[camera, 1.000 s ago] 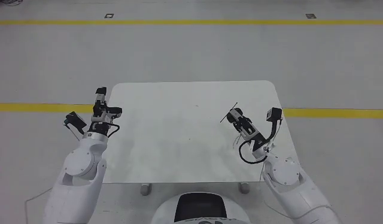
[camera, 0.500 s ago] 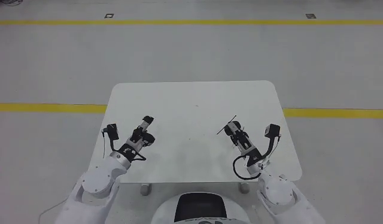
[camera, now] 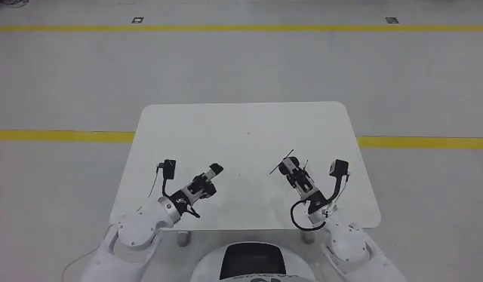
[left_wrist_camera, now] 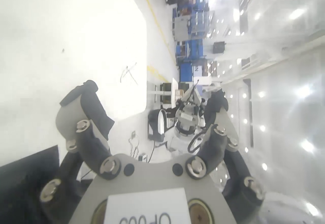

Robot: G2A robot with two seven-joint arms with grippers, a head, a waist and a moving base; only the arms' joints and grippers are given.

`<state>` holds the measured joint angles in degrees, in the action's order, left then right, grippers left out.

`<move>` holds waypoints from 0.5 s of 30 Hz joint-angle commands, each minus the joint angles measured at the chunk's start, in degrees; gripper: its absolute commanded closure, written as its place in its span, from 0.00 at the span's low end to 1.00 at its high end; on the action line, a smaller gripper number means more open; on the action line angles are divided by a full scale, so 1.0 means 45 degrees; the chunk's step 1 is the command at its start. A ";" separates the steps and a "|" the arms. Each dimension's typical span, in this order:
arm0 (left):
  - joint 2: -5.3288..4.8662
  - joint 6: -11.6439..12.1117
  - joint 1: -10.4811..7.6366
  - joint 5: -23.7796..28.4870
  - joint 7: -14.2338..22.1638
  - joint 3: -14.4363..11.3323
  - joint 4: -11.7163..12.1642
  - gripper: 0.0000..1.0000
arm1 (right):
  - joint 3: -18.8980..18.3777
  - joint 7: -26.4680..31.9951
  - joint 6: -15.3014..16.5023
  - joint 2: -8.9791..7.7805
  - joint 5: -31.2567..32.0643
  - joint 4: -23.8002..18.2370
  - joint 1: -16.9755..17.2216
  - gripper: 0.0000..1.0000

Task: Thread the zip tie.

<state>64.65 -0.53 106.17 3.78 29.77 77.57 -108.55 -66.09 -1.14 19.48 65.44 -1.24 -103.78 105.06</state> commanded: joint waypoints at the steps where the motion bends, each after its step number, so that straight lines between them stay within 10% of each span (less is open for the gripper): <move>1: 0.0016 -0.0140 -0.0104 0.0005 0.0201 -0.0414 0.0035 0.00 | -0.0032 0.0019 0.0000 0.0013 -0.0044 0.0054 0.0017 1.00; 11: 0.0014 -0.0050 -0.0342 -0.0572 0.0299 -0.0949 0.0054 0.00 | -0.0074 0.0123 0.0000 0.0039 0.0043 0.0131 0.0058 1.00; 15: 0.0124 -0.0143 -0.0549 0.1081 0.0016 -0.1282 0.0281 0.00 | 0.0027 0.0124 0.0000 0.0076 0.0205 0.0191 -0.0036 1.00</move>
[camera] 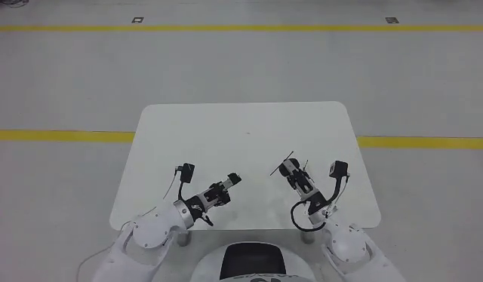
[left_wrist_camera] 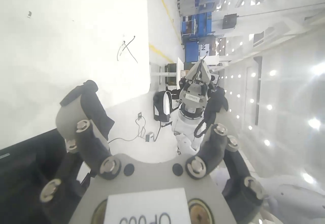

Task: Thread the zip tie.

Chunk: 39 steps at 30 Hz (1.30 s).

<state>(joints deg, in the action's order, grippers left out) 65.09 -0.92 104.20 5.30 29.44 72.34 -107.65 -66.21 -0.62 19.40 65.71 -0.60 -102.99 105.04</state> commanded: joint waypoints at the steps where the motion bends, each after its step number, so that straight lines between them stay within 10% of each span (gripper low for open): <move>1: 0.0052 -0.0032 -0.0195 0.1147 0.0025 -0.0186 0.0137 0.00 | 0.0109 0.0023 0.0019 0.0031 0.0063 0.0000 -0.0047 1.00; 39: 0.0234 0.0201 -0.1177 0.3422 -0.0457 -0.1333 0.0792 0.00 | 0.1093 0.0061 -0.0118 0.0366 0.0069 0.0688 -0.0578 1.00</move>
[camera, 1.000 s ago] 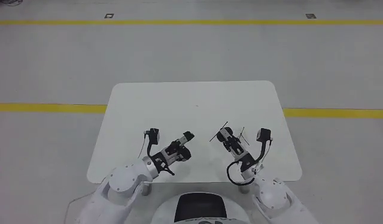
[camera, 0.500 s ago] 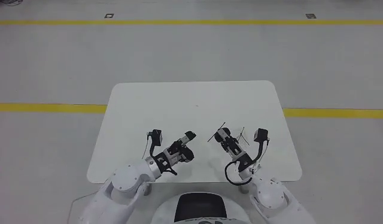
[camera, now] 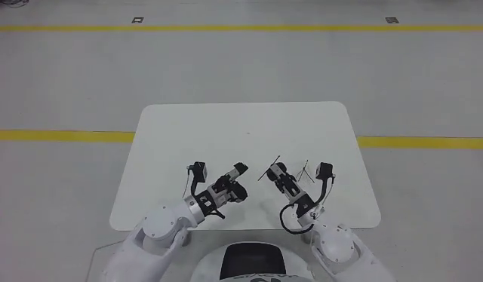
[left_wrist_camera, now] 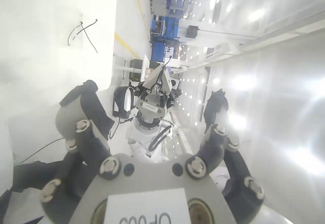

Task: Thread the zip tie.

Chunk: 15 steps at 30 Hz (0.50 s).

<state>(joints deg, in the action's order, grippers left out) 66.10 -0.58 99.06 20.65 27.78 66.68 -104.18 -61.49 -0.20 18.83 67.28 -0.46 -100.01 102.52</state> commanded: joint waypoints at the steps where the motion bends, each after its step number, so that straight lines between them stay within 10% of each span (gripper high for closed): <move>1: 0.0019 0.0178 -0.0065 0.0025 -0.0155 -0.0142 0.0060 0.00 | 0.0079 -0.0063 0.0013 0.0030 0.0076 0.0053 -0.0038 1.00; 15: 0.0052 0.0578 -0.0270 -0.0161 -0.0486 -0.0419 0.0129 0.00 | 0.0199 -0.0084 -0.0007 0.0098 0.0290 0.0159 -0.0142 1.00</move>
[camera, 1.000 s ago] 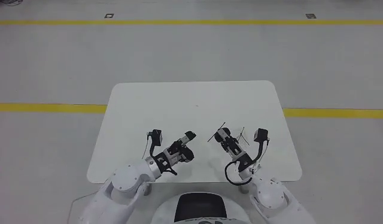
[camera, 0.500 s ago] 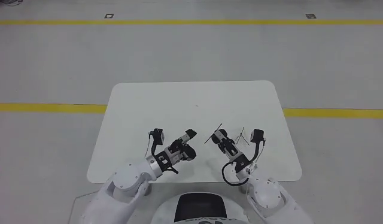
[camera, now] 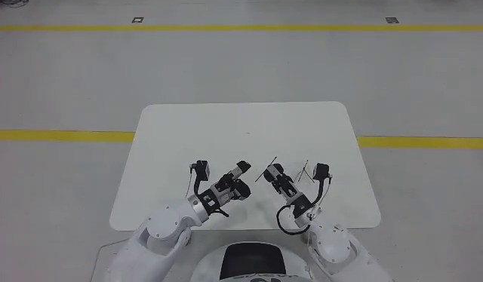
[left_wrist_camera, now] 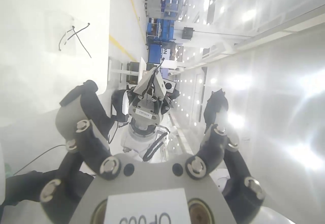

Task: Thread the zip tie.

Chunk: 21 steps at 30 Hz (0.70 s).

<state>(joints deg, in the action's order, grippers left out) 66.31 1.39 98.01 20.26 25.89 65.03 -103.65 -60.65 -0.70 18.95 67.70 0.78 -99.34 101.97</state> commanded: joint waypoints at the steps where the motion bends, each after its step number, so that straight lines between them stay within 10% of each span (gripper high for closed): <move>1: 0.0013 0.0335 -0.0059 -0.0192 -0.0162 -0.0139 0.0043 0.00 | 0.0041 0.0093 0.0002 0.0017 0.0001 0.0041 -0.0026 1.00; 6: 0.0065 0.1100 -0.0364 -0.0378 -0.0145 -0.0590 0.0215 0.00 | 0.0236 0.0243 0.0117 0.0075 0.0097 0.0190 -0.0102 1.00; 21: 0.0074 0.1150 -0.0494 -0.0706 -0.0786 -0.0732 0.0341 0.00 | 0.0272 0.0163 0.0117 0.0134 0.0247 0.0297 -0.0249 1.00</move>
<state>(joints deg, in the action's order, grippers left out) 66.68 7.04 95.81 18.01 23.52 61.58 -102.37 -59.42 -0.03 19.48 68.30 1.85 -98.02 100.88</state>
